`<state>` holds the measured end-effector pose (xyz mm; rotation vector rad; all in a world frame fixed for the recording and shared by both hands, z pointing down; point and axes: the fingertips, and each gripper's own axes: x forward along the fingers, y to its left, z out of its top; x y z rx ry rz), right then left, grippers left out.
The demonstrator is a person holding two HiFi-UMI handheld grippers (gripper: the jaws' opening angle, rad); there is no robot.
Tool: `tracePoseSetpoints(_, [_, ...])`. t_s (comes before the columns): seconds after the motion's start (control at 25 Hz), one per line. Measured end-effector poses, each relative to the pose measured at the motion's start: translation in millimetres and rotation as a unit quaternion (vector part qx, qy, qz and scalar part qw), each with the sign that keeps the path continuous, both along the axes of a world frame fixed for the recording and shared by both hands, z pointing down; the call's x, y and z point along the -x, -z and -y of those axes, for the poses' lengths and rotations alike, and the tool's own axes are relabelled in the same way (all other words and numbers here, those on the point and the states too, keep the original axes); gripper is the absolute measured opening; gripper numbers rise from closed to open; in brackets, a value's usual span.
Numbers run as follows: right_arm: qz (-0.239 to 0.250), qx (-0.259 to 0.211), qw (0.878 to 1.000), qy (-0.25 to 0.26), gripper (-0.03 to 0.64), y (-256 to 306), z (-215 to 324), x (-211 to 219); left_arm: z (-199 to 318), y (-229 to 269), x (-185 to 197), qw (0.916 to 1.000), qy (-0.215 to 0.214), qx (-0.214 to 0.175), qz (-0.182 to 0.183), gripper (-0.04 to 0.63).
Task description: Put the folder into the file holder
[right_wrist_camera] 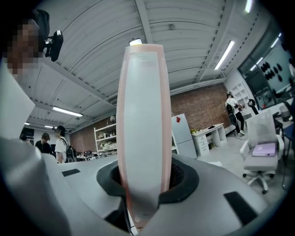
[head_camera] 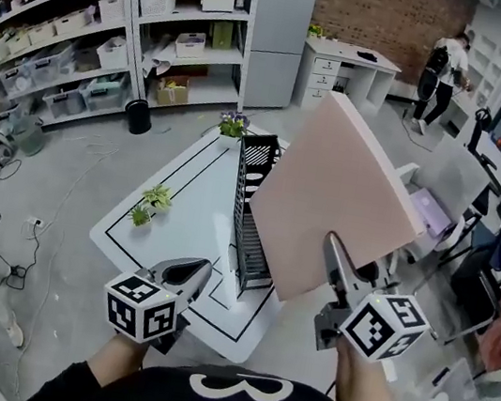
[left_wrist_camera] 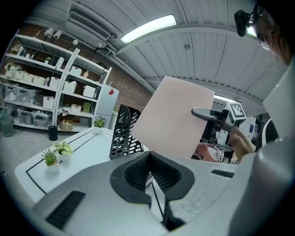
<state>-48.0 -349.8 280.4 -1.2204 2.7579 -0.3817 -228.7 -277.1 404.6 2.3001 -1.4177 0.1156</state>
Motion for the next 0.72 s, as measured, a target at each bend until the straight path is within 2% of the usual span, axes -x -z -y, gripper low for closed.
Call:
tracePoseSetpoints(0.36, [-0.028,-0.006,0.998,-0.062,0.135,-6.6,16.1,49.4,16.9,-8.0,42.8,0.9987,-0.050,0.005,0.006,0.006])
tracePoseSetpoints(0.72, [-0.071,-0.013,0.993,-0.094,0.135,-19.9,36.8,89.3,31.0,-7.5,80.6,0.9977,-0.067,0.002,0.000,0.006])
